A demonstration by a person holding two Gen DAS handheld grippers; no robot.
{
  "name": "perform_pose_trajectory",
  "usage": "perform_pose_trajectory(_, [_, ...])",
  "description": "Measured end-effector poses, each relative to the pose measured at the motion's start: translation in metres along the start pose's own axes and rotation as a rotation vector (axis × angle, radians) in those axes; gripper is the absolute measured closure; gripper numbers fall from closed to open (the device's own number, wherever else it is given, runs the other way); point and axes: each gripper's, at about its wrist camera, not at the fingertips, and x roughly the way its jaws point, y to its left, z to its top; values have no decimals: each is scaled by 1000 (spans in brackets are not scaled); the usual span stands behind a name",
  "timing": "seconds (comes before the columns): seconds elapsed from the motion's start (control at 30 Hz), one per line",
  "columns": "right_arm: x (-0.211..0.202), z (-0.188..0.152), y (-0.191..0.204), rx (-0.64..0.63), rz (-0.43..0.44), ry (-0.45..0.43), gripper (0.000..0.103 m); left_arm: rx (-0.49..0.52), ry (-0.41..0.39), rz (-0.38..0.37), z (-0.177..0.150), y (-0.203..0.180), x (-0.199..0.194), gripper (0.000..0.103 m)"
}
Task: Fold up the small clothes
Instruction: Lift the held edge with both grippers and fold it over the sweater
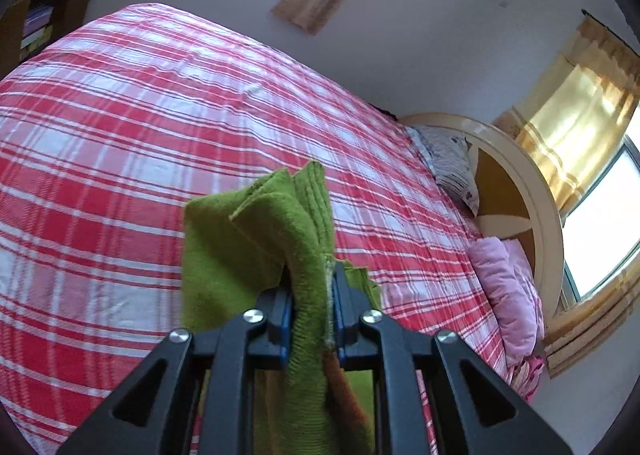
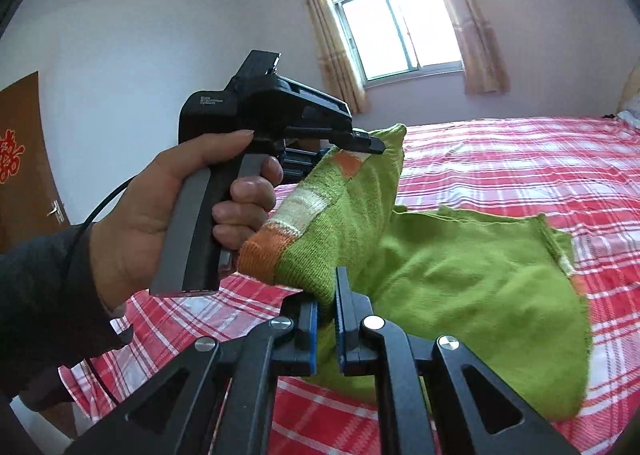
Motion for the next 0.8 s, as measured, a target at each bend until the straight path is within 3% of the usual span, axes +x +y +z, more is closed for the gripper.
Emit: perform_pose_trajectory(0.8, [-48,-24,-100,212,-91,-1,97,102,135,-13,-33,-75,99,87])
